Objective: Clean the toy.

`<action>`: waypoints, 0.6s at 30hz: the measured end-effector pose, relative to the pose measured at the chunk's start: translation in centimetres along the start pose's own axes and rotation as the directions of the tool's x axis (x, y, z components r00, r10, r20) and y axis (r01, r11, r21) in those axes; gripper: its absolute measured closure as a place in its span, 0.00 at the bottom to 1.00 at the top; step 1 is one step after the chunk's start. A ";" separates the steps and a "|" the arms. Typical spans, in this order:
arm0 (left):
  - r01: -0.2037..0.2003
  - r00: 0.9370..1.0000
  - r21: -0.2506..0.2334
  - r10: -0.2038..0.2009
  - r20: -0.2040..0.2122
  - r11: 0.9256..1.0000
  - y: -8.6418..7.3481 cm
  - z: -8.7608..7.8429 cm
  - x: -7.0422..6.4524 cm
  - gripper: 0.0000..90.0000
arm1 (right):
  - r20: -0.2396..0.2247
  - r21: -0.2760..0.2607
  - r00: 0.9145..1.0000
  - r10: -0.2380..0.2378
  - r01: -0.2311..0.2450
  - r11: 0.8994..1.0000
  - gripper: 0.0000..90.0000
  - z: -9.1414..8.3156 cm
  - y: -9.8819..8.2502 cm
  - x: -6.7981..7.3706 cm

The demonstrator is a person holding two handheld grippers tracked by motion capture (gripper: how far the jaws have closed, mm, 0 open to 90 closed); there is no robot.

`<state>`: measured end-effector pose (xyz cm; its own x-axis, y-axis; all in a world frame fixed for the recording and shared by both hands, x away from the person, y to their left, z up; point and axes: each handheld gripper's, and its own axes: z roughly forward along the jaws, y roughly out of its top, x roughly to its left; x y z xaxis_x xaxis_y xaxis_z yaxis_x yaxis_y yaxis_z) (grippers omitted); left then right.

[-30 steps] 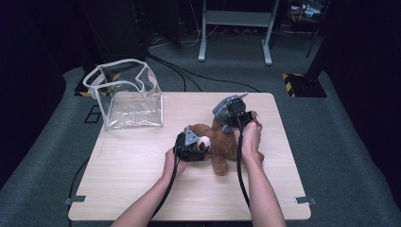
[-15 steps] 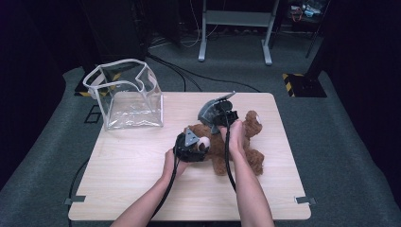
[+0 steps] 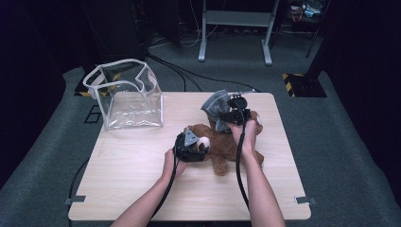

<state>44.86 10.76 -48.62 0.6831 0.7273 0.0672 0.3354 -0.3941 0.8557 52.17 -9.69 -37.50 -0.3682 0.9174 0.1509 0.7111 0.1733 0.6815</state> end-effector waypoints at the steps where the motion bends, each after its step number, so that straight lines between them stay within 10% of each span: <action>1: -0.004 1.000 0.005 0.004 0.005 1.000 0.0 0.0 0.1 0.29 | 0.007 -0.017 1.000 -0.003 0.003 1.000 0.80 -0.6 -0.1 -0.1; 7: -0.006 1.000 0.006 0.006 0.004 1.000 0.0 0.0 0.0 0.29 | 0.062 -0.049 0.998 -0.010 0.013 0.999 0.80 -2.8 -1.5 -0.7; 18: -0.003 1.000 -0.001 0.003 -0.005 1.000 0.0 0.1 -0.1 0.29 | 0.162 -0.010 0.986 -0.027 0.029 1.000 0.80 0.3 -3.7 0.2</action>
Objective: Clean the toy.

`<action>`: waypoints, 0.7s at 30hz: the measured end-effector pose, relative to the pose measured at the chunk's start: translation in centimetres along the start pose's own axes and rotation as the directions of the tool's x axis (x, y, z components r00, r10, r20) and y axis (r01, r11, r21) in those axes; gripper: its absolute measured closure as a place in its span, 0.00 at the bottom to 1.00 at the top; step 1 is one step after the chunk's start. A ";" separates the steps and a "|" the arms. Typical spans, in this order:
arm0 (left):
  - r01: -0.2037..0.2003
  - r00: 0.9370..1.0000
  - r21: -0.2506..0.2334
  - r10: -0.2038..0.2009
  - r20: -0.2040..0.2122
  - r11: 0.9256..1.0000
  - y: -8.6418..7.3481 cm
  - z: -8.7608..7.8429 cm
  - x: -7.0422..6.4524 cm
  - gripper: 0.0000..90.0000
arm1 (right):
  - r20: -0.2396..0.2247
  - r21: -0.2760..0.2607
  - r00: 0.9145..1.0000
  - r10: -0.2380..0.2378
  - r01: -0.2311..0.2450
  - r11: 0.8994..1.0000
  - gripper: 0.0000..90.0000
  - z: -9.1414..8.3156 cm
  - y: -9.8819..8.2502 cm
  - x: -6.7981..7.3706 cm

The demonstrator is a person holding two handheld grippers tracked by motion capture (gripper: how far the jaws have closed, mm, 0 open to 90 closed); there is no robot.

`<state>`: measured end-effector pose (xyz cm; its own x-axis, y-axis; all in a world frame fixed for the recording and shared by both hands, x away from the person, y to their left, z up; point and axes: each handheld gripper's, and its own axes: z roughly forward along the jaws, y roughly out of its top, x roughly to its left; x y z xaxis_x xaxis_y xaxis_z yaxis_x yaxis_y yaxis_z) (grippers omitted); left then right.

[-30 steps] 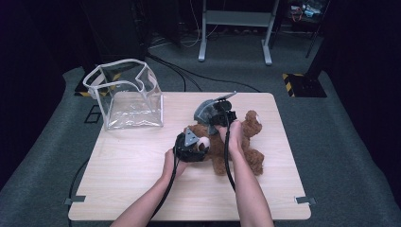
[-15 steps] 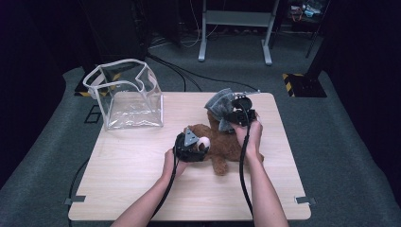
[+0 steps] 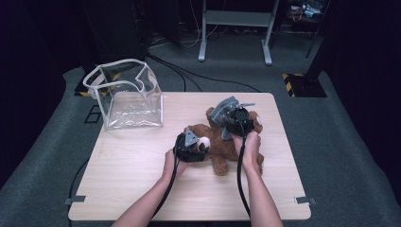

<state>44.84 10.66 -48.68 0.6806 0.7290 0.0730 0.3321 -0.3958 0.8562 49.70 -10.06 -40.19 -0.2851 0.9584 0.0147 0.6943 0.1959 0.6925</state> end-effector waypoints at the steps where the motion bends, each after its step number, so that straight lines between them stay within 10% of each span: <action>1: -0.002 1.000 0.006 0.002 0.005 1.000 0.0 0.0 0.0 0.29 | -0.006 -0.002 1.000 -0.010 0.010 1.000 0.80 0.2 0.2 0.2; 9: -0.005 1.000 0.005 0.005 -0.007 1.000 0.0 0.0 0.0 0.29 | -0.028 0.038 0.999 -0.031 0.032 0.999 0.80 3.1 1.7 1.9; 13: -0.005 1.000 0.005 0.005 0.001 1.000 0.0 0.0 0.0 0.29 | -0.151 0.090 0.987 -0.050 0.064 0.994 0.80 3.6 2.4 3.0; 21: 0.002 1.000 0.009 -0.002 0.011 1.000 0.1 0.0 0.2 0.29 | -0.138 -0.088 0.990 0.004 -0.016 0.996 0.80 -1.5 3.0 0.2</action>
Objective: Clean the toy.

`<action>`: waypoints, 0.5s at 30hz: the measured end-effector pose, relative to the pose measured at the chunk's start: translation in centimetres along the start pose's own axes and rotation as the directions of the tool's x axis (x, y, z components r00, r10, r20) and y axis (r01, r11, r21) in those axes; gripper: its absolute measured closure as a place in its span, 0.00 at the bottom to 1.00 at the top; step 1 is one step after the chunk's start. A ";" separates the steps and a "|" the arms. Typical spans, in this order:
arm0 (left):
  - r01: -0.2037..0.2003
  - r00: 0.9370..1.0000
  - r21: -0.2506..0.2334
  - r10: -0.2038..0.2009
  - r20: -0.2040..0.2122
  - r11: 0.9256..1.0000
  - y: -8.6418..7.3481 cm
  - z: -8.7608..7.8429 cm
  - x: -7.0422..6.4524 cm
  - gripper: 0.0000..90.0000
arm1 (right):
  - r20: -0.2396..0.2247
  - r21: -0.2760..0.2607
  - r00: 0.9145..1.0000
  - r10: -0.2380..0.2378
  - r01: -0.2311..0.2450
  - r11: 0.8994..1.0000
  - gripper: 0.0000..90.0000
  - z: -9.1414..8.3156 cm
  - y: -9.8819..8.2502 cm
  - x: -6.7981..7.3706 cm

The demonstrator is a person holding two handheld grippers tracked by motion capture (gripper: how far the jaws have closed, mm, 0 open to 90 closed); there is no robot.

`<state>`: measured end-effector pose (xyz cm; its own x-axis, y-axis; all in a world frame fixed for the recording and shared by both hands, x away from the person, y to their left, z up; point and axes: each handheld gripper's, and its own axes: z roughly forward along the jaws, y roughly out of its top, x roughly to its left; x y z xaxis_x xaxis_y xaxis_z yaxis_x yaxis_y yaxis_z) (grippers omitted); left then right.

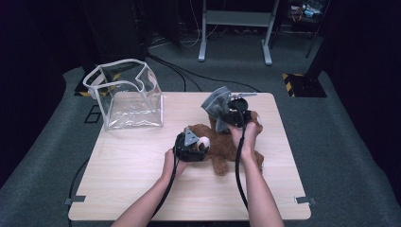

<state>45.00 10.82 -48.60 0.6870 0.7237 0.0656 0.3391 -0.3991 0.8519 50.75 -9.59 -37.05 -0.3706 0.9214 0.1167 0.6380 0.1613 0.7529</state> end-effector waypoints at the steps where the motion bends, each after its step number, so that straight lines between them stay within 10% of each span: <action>1: 0.006 1.000 0.002 -0.006 0.003 1.000 0.0 0.0 0.0 0.29 | 0.008 -0.013 1.000 0.005 -0.005 1.000 0.80 -0.6 0.0 -0.5; 8: 0.025 0.999 0.016 -0.025 0.026 1.000 0.3 0.2 0.4 0.29 | 0.058 -0.042 0.998 0.039 -0.036 0.998 0.80 -2.6 -0.3 -2.7; 15: 0.019 1.000 0.018 -0.019 0.018 1.000 0.2 0.1 0.4 0.29 | 0.055 0.111 0.996 -0.070 0.063 0.992 0.80 1.3 -1.8 0.1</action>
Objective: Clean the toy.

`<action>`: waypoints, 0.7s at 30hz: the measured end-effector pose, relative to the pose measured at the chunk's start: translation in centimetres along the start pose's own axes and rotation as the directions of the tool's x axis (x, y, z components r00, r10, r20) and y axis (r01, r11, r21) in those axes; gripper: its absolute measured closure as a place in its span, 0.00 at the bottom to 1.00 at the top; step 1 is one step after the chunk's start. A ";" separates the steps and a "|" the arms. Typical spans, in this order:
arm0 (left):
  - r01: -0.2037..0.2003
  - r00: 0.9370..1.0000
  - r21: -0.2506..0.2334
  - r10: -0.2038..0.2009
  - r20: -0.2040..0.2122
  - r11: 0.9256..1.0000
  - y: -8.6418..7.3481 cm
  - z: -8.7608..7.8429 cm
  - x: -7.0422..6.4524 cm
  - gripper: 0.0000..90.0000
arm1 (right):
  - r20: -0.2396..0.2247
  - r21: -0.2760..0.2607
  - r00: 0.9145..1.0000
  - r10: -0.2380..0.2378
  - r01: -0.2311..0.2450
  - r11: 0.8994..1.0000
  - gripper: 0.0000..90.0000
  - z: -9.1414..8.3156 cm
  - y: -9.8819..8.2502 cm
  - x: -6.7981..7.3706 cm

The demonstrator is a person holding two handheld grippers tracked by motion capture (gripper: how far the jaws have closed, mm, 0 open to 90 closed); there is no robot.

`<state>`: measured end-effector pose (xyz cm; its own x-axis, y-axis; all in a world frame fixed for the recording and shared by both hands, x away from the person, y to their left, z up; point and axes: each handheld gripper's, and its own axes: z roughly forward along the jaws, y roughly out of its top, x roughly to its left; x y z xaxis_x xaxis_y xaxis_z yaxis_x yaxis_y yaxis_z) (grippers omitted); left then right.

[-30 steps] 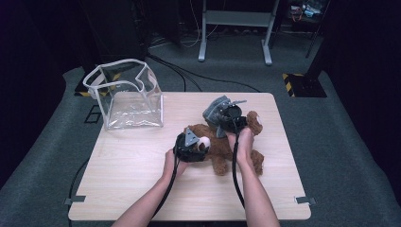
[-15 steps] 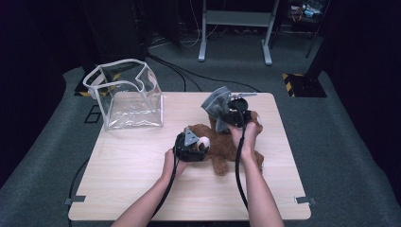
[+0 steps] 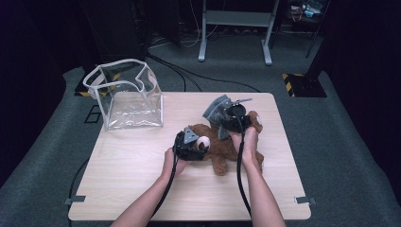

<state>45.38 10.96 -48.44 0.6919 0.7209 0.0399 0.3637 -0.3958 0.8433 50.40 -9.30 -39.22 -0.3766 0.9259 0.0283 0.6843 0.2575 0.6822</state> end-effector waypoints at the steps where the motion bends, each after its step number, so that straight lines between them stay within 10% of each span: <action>1: -0.001 1.000 -0.006 0.001 -0.005 1.000 0.0 0.0 -0.1 0.29 | 0.009 0.020 1.000 -0.004 0.003 1.000 0.80 0.7 -0.2 0.1; 12: 0.000 1.000 -0.014 0.000 -0.004 1.000 -0.2 0.0 -0.1 0.29 | 0.188 0.043 0.981 0.051 -0.060 0.997 0.81 -0.1 -0.9 -4.2; 21: 0.002 1.000 -0.015 -0.002 -0.008 1.000 -0.2 0.0 -0.2 0.29 | 0.063 -0.063 0.992 0.110 -0.106 0.992 0.80 -3.5 -0.1 -4.5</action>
<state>45.13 10.89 -48.63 0.6860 0.7264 0.0422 0.3558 -0.3855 0.8514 49.84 -14.42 -36.89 -0.2589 0.9642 0.0568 0.6796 0.1401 0.7201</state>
